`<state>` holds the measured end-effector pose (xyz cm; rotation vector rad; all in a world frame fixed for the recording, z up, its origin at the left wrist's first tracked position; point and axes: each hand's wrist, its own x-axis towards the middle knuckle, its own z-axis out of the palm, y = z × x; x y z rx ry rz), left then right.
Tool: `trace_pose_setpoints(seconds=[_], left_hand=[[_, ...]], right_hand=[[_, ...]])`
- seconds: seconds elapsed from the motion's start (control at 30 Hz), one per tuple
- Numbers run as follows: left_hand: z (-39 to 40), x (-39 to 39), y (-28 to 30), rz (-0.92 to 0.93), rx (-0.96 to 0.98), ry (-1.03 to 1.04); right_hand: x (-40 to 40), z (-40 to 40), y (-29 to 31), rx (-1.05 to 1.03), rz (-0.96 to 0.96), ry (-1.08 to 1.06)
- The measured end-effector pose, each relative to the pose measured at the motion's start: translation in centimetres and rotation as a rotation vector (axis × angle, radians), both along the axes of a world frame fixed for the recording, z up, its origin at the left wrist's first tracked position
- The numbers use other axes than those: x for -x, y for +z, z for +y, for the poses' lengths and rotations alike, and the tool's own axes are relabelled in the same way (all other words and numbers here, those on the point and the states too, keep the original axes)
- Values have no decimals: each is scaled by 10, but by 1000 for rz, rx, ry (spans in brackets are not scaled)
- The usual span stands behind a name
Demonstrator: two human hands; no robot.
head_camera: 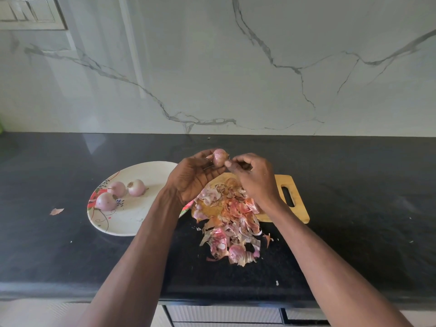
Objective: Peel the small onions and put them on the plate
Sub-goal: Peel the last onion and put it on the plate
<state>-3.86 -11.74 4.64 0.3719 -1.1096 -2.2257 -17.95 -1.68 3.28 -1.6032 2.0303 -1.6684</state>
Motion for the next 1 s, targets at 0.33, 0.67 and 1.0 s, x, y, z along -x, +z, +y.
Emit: trace_pose_setpoints(seconds=[0.33, 0.67, 1.0], left_hand=[[5, 5, -1, -60, 62, -20], [5, 6, 0, -75, -47, 61], [1, 5, -3, -83, -15, 71]], right_hand=[[2, -9, -12, 2, 287, 20], [-6, 5, 13, 28, -749, 251], [-9, 3, 7, -34, -316, 5]])
